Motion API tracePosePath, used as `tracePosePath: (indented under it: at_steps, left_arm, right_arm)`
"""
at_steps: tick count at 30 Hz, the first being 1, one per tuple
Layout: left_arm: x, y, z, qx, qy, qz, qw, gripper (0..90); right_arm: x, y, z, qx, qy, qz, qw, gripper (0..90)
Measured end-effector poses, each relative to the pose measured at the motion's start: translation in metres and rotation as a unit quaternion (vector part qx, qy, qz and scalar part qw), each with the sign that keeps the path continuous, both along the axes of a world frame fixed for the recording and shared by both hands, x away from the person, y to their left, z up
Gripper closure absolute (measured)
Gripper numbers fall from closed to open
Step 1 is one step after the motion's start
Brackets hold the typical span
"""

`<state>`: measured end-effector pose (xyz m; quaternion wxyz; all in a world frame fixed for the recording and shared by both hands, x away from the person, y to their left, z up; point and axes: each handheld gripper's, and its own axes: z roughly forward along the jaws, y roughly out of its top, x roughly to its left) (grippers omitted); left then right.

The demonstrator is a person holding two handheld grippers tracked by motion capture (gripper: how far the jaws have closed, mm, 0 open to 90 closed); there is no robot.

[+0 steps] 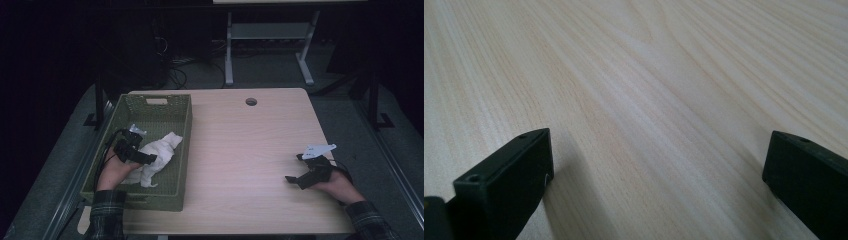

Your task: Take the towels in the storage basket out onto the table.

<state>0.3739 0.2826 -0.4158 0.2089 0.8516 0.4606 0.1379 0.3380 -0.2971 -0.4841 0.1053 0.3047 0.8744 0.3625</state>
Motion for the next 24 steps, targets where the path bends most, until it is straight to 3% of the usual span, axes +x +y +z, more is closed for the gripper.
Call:
tracePosePath:
  at_steps: [11,16,24]
  left_arm:
    - [0.003,-0.003,-0.014,0.031,0.045,0.002,0.9985,13.9]
    - [0.004,-0.004,-0.024,0.047,0.073,0.003,0.9962,13.1]
    - [0.004,-0.005,-0.025,0.050,0.074,-0.001,0.9960,12.9]
  right_arm:
    - [0.000,0.000,0.000,0.000,0.000,0.000,1.0000,0.0]
    - [0.000,0.000,0.000,0.000,0.000,0.000,1.0000,0.0]
    - [0.000,0.000,0.000,0.000,0.000,0.000,1.0000,0.0]
